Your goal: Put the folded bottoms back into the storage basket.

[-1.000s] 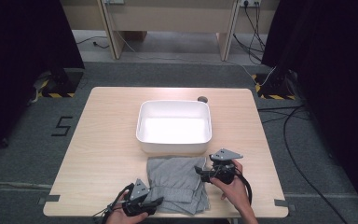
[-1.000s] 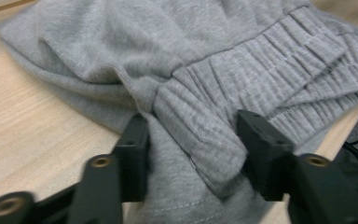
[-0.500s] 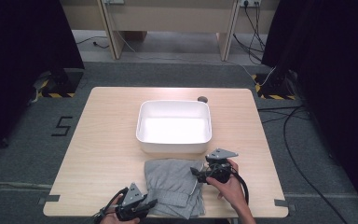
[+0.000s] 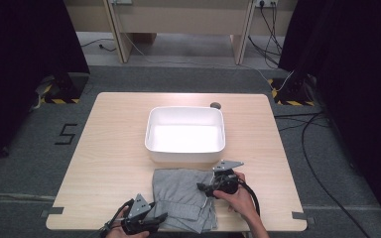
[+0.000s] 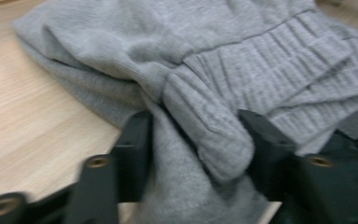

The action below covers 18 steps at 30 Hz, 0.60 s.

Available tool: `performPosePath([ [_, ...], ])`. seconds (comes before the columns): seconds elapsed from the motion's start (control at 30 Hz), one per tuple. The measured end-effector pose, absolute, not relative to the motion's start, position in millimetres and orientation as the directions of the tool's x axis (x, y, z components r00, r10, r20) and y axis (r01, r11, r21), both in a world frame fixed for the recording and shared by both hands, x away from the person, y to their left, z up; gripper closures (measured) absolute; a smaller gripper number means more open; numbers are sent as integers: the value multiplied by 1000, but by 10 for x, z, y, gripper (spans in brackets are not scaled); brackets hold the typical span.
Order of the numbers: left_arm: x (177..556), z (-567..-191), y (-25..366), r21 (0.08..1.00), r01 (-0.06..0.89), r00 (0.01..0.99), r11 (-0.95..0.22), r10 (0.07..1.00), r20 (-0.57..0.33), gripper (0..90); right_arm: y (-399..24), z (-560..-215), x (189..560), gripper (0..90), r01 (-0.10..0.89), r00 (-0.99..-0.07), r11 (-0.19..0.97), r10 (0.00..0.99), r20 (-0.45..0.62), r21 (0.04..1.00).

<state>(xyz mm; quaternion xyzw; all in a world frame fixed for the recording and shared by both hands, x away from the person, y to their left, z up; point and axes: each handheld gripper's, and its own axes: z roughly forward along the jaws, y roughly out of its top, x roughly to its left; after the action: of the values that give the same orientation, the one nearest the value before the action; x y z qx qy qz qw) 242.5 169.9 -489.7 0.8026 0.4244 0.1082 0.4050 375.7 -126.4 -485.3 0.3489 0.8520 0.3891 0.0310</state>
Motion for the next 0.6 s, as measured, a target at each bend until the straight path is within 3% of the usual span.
performPosePath([
  [0.07,2422,-4893,1689,736,605,600,-304,782,-170,334,-1266,-4854,3745,364,574,-755,448,613,231,686],
  [0.23,2425,-4881,1654,725,616,584,-307,796,-159,313,-1261,-4860,3749,400,567,-762,449,604,233,691],
  [0.27,2425,-4880,1650,729,612,594,-305,787,-169,387,-1260,-4863,3747,435,564,-766,448,598,237,693],
  [0.33,2433,-4884,1645,735,603,612,-310,771,-176,413,-1259,-4865,3750,457,559,-770,449,592,236,697],
  [0.4,2448,-4880,1649,731,609,624,-308,755,-201,525,-1260,-4872,3747,521,562,-767,427,590,253,708],
  [0.43,2461,-4886,1661,731,618,624,-290,747,-231,525,-1260,-4872,3747,521,562,-767,427,590,253,708],
  [0.47,2485,-4912,1705,731,637,615,-243,733,-292,611,-1268,-4871,3738,557,558,-765,407,591,257,723],
  [0.6,2497,-4926,1722,736,633,625,-238,718,-306,665,-1265,-4878,3718,581,563,-752,375,602,268,736],
])
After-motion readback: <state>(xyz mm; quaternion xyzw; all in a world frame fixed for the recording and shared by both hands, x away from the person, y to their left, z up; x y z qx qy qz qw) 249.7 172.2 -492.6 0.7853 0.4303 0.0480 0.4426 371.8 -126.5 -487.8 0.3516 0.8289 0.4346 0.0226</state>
